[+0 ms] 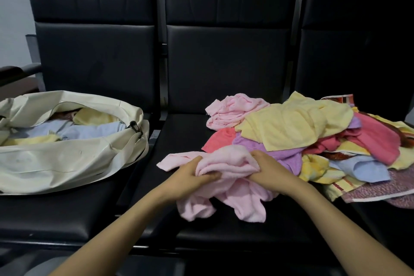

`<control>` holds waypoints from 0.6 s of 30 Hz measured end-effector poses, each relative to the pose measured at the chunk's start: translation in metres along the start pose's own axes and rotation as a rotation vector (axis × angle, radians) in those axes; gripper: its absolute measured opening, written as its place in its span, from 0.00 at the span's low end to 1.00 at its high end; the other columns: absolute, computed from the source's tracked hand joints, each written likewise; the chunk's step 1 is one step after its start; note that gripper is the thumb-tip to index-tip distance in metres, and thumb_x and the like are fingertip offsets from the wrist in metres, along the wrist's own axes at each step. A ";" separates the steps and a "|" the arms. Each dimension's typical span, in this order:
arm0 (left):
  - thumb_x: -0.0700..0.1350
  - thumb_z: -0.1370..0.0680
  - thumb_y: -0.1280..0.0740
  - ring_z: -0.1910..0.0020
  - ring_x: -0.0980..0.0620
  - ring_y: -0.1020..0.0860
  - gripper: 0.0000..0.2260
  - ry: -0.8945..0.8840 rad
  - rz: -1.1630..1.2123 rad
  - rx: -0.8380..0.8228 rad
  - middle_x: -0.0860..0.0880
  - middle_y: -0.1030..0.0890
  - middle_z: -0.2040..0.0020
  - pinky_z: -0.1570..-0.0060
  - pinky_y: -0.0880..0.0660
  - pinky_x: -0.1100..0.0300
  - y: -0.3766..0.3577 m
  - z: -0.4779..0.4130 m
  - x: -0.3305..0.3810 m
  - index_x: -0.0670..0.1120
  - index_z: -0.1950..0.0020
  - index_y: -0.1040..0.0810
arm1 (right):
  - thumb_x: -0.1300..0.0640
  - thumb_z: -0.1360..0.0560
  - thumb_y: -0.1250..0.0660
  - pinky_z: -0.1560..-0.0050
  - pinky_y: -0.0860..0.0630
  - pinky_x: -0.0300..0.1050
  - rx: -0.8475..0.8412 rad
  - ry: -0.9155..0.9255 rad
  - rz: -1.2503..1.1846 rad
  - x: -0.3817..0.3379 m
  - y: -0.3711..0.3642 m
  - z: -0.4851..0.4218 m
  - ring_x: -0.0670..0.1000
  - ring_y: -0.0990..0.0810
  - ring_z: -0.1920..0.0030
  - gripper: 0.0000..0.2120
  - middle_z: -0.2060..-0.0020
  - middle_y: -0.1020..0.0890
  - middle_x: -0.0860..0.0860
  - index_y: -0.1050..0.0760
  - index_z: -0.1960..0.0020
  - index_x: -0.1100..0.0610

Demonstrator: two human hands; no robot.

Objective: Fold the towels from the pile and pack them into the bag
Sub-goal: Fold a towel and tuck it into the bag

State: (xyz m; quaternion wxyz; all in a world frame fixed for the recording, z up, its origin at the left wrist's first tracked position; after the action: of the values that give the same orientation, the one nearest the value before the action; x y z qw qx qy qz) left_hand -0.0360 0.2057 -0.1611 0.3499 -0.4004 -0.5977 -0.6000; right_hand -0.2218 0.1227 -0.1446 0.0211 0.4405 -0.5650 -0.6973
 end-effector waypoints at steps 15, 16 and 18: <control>0.47 0.31 0.33 0.53 0.45 0.22 0.11 -0.213 -1.132 -0.018 0.45 0.25 0.46 0.70 0.31 0.62 0.017 0.008 -0.025 0.47 0.51 0.20 | 0.38 0.26 0.40 0.61 0.25 0.46 -0.288 -0.027 0.419 0.003 -0.016 0.021 0.49 0.21 0.60 0.14 0.60 0.21 0.46 0.28 0.46 0.46; 0.50 0.33 0.36 0.51 0.44 0.21 0.15 -0.295 -1.156 -0.018 0.45 0.23 0.45 0.65 0.25 0.61 0.016 0.008 -0.026 0.48 0.50 0.19 | 0.42 0.25 0.41 0.59 0.26 0.46 -0.277 0.005 0.442 0.002 -0.015 0.020 0.49 0.22 0.57 0.11 0.61 0.23 0.44 0.27 0.50 0.48; 0.53 0.34 0.40 0.43 0.45 0.22 0.23 -0.405 -1.164 -0.067 0.45 0.22 0.40 0.47 0.23 0.55 0.012 0.011 -0.031 0.47 0.43 0.19 | 0.48 0.26 0.39 0.55 0.27 0.47 -0.235 0.106 0.480 0.002 -0.014 0.020 0.50 0.27 0.49 0.07 0.58 0.30 0.41 0.28 0.55 0.51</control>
State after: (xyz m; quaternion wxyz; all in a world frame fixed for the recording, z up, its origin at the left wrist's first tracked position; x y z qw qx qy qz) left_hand -0.0111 0.2140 -0.1837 -0.1681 -0.1255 -0.7537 -0.6228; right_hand -0.2288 0.1419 -0.1580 0.2663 0.3244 -0.5668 -0.7089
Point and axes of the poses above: each hand's wrist, its own z-axis away from the middle knuckle, its own y-axis out of the back of the hand, x = y × z, the point moved 4 cm from there along -z, towards the middle knuckle
